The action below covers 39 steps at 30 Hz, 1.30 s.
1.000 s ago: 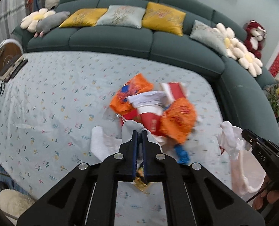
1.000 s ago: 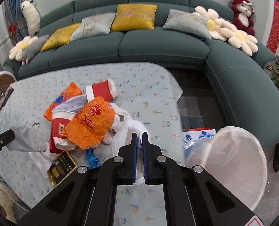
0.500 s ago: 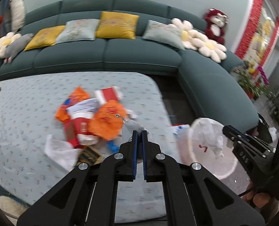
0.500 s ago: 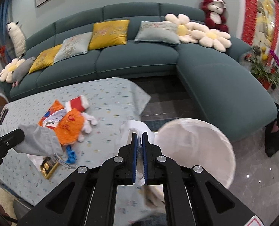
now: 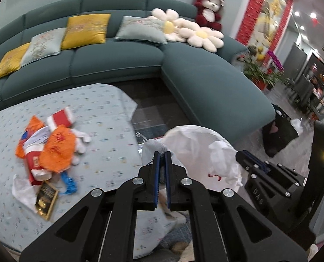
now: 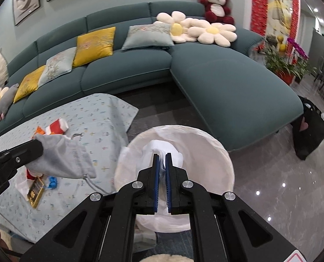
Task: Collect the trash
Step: 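Carry the white tissue with the right gripper to the bin and release, then grasp the white tissue with the left gripper while the right grasps the blue bag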
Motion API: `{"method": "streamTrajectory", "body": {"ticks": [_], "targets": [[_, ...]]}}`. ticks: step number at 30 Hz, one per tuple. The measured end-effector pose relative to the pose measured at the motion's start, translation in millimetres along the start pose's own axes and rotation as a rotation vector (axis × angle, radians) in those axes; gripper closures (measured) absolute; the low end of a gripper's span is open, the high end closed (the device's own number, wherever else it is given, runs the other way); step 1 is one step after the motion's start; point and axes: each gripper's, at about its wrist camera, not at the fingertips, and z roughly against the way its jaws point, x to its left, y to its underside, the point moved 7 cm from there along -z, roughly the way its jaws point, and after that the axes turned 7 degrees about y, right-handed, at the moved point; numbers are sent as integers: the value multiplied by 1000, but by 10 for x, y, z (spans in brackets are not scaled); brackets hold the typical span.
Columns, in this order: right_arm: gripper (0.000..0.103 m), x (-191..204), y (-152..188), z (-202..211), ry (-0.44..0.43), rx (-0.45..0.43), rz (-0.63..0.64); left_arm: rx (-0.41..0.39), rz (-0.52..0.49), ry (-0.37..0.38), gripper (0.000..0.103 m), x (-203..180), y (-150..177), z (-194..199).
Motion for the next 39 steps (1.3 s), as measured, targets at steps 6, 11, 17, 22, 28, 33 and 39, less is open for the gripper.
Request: {"method": "streamTrajectory", "body": {"ticks": [6, 11, 17, 22, 28, 33, 39], "targets": [[97, -180, 38, -93, 15, 13, -29, 39, -29, 53, 98, -283, -54, -265], [78, -274, 5, -91, 37, 4, -43, 50, -31, 87, 82, -421, -104, -377], [63, -339, -36, -51, 59, -18, -60, 30, -14, 67, 57, -401, -138, -344], [57, -265, -70, 24, 56, -33, -51, 7, 28, 31, 47, -198, -119, -219], [52, 18, -102, 173, 23, -55, -12, -11, 84, -24, 47, 182, -34, -1], [46, 369, -85, 299, -5, -70, 41, -38, 134, -87, 41, 574, 62, 224], [42, 826, -32, 395, -47, -70, 101, -67, 183, -178, 34, 1082, 243, 509]]}}
